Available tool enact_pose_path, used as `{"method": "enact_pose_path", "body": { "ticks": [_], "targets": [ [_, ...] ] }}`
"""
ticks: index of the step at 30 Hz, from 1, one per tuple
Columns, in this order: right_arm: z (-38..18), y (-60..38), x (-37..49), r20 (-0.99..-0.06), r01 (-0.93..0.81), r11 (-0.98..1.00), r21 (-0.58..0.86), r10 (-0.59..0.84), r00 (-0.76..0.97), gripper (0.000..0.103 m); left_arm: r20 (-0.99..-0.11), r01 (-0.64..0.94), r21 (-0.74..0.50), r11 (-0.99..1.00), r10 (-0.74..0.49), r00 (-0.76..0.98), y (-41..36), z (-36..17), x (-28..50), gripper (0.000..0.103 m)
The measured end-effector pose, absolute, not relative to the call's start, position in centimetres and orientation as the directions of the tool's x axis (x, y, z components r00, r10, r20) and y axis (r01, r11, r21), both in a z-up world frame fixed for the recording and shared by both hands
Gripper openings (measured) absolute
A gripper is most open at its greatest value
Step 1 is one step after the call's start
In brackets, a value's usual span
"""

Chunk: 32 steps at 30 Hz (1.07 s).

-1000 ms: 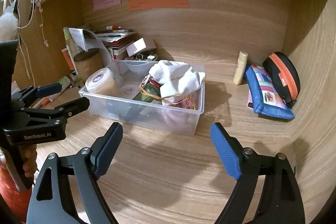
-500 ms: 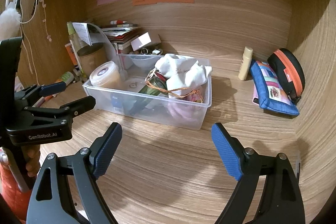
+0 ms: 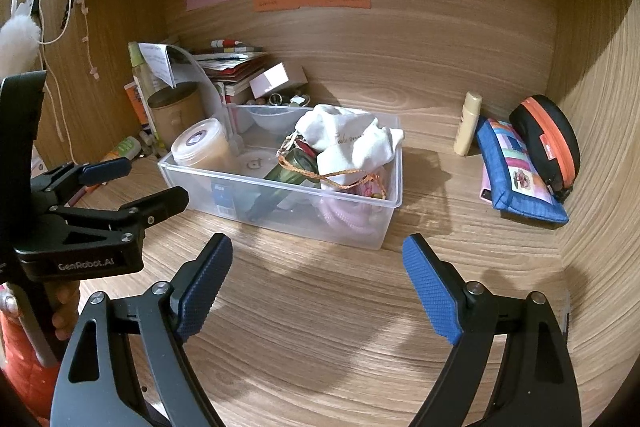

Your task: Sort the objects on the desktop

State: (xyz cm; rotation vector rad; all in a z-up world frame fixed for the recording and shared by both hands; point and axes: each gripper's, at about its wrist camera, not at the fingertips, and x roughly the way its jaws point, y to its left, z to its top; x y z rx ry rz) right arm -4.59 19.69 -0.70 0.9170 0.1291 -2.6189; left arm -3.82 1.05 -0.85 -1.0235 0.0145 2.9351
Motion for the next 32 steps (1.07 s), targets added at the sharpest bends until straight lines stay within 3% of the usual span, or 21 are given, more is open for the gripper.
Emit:
{"method": "enact_pose_path", "body": {
  "ticks": [32],
  "targets": [
    [-1.33, 19.94, -4.83, -0.642, 0.349, -0.936, 0.051, -0.299, -0.706, 0.085, -0.594, -0.046, -0.024, -0.999, 0.051, -0.803, 0.85, -0.09, -3.04, 0.097]
  ]
}}
